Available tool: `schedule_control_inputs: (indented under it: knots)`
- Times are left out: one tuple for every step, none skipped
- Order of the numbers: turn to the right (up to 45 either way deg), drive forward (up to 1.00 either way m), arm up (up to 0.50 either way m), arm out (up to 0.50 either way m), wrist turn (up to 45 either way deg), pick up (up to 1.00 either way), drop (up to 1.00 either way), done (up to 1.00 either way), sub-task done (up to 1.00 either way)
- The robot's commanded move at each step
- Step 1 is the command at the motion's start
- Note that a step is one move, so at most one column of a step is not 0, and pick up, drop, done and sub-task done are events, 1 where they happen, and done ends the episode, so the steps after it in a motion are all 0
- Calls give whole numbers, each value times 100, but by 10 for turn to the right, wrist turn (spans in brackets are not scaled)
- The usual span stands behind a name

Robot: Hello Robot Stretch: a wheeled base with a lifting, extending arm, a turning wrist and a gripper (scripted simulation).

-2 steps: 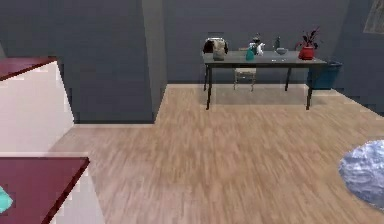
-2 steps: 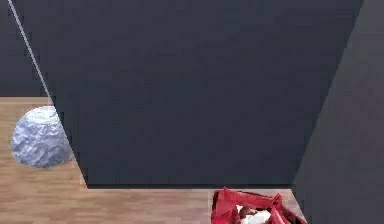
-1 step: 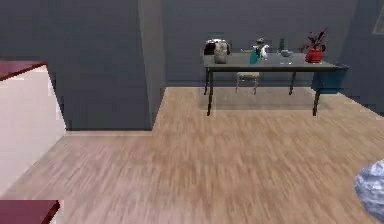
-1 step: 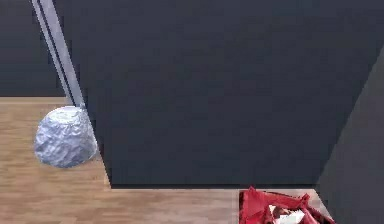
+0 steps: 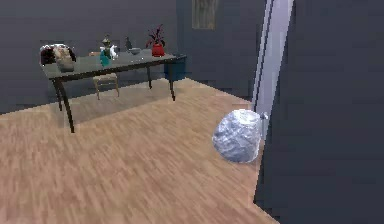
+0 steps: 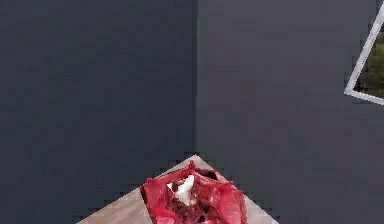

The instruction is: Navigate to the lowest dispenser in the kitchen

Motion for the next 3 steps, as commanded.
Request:
schedule_control_inputs:
  knots:
    - [0, 35, 0, 0, 0, 0, 0, 0, 0]
    - [-360, 0, 0, 0, 0, 0, 0, 0, 0]
    - [-30, 0, 0, 0, 0, 0, 0, 0, 0]
